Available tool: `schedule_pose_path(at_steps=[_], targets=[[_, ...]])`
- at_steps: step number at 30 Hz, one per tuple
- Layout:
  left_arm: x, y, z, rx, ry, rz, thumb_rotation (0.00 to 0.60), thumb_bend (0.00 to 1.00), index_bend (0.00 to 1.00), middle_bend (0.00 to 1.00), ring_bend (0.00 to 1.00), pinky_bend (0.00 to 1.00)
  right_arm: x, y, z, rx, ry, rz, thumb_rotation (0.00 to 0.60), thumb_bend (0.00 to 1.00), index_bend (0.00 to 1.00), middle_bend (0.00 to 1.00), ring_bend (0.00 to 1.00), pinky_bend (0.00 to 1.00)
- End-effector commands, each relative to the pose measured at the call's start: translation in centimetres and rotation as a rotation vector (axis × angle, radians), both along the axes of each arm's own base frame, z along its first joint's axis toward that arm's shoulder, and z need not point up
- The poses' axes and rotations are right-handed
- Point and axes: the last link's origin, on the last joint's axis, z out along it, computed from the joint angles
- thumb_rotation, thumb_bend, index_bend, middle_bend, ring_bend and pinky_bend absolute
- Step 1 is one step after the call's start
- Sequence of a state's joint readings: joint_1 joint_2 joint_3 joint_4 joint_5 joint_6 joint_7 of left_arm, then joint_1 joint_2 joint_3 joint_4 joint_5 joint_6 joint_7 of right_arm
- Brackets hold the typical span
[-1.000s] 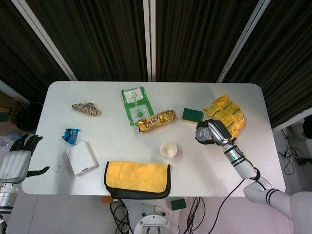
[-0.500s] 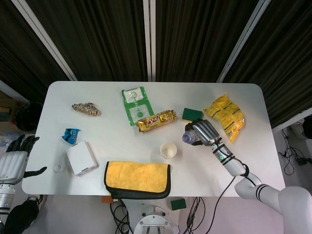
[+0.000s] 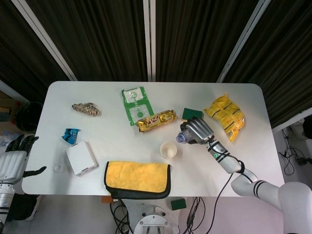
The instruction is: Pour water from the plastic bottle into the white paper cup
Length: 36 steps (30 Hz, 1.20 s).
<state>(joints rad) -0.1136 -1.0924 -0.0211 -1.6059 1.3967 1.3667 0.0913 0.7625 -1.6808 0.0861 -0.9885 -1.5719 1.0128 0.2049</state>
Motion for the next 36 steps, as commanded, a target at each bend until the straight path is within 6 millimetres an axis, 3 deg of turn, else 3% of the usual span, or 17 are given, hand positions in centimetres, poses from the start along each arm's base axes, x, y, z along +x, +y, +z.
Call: schedule_pose_path(at_steps=[1,36], targets=[[0.0,0.0,0.0,0.0,0.0,0.0,0.491,0.05,0.15,0.12,0.03,0.13,0.2,0.0,-0.1,0.0,0.011,0.004,0.6,0.48,0.98,0.68,0.52,0.43],[-0.1,0.0,0.1,-0.003,-0.006,0.006,0.489,0.05,0.14,0.12,0.03,0.13,2.4,0.0,-0.8,-0.098,0.251,0.237,0.6,0.48,0.97,0.67,0.52,0.43]])
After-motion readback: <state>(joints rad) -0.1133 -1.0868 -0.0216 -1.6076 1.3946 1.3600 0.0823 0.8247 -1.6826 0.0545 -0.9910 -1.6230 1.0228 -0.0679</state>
